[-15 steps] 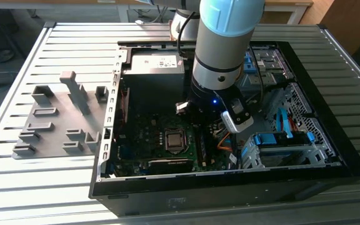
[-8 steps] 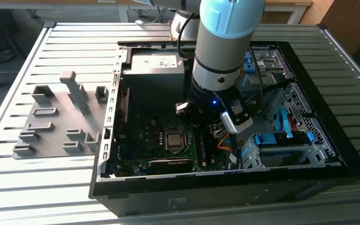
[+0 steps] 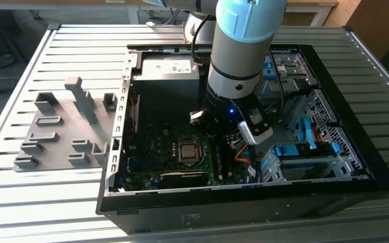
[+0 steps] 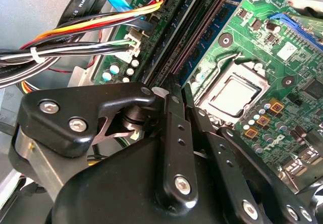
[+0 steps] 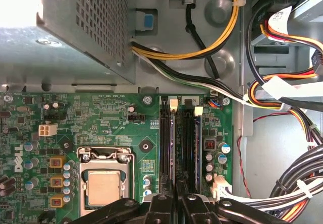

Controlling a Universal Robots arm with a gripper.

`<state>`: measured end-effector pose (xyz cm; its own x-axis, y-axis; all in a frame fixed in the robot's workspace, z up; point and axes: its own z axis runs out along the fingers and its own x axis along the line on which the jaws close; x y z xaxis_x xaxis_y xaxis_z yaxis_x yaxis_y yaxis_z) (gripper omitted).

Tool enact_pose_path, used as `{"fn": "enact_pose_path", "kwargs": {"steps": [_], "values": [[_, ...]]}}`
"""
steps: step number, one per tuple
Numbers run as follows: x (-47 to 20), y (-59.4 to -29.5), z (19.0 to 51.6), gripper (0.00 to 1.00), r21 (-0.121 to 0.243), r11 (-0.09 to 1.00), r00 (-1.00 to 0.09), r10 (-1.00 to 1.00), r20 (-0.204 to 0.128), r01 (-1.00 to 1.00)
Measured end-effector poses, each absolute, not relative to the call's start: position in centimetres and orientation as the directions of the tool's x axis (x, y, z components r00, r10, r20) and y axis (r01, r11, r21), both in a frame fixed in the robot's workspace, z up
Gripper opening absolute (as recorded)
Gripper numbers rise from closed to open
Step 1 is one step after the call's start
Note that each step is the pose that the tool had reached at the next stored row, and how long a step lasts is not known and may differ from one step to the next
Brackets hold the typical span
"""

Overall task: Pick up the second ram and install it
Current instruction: 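Insert the second ram into the second slot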

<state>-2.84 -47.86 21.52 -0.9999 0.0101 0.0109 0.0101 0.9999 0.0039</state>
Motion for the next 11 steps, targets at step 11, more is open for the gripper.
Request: {"fn": "enact_pose_path", "kwargs": {"steps": [11], "values": [[-2.84, -47.86, 21.59, 0.14, 0.004, 1.0, -1.0, 0.01, 0.011, 0.01]]}}
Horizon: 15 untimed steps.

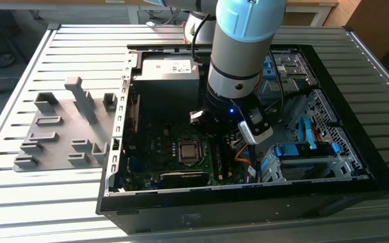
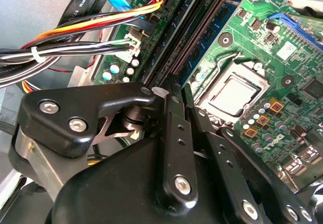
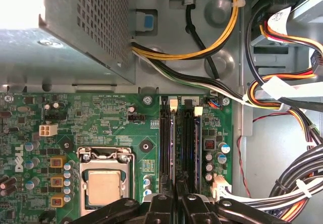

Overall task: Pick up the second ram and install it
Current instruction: 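Insert the second ram into the second slot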

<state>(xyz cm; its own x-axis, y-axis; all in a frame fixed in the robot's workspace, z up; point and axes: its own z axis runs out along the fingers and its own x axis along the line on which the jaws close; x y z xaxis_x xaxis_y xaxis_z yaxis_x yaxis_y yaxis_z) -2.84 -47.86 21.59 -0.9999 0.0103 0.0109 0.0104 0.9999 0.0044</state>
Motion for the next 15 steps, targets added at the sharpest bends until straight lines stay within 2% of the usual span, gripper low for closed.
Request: {"fn": "enact_pose_path", "kwargs": {"steps": [15], "values": [[-2.84, -47.87, 21.75, 0.14, 0.009, 1.0, -1.0, 0.015, 0.011, 0.015]]}}
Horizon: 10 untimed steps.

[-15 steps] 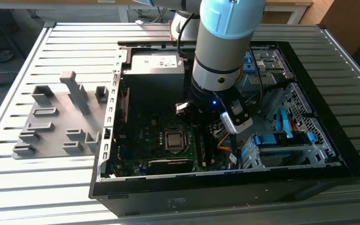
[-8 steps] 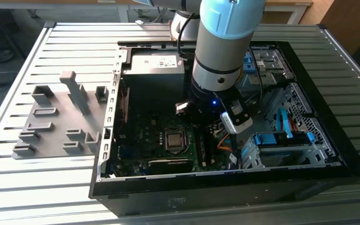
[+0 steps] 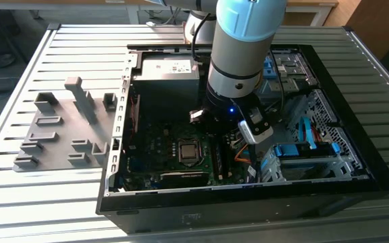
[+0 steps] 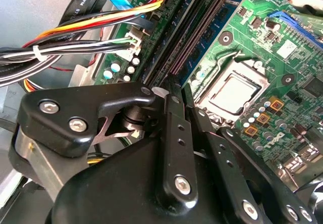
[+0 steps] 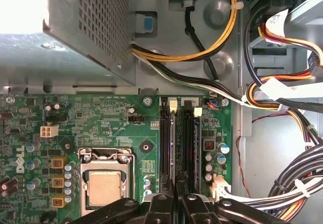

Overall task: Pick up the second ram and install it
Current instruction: 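Insert the second ram into the second slot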

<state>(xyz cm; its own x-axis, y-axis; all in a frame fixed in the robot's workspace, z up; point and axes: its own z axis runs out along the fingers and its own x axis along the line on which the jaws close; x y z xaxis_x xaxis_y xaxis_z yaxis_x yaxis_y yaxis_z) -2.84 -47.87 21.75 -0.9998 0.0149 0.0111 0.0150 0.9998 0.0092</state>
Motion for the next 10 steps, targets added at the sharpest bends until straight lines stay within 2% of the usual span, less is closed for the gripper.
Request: {"fn": "enact_pose_path", "kwargs": {"steps": [10], "values": [[-2.84, -47.89, 21.27, 0.14, 0.01, 1.0, -1.0, 0.028, 0.011, 0.028]]}}
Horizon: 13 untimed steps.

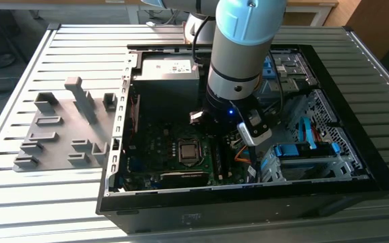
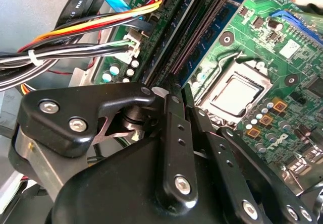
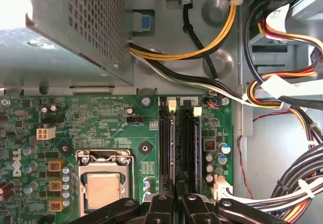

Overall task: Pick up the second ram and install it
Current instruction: 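Insert the second ram into the second slot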

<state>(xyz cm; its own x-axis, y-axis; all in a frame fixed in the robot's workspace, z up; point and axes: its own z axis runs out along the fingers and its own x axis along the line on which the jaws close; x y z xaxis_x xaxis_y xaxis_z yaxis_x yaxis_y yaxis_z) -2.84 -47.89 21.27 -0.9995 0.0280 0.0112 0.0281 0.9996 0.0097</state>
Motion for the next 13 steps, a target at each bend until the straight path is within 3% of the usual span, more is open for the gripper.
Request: {"fn": "enact_pose_path", "kwargs": {"steps": [13], "values": [[-2.84, -47.88, 21.13, 0.14, 0.017, 0.999, -1.0, 0.028, 0.011, 0.028]]}}
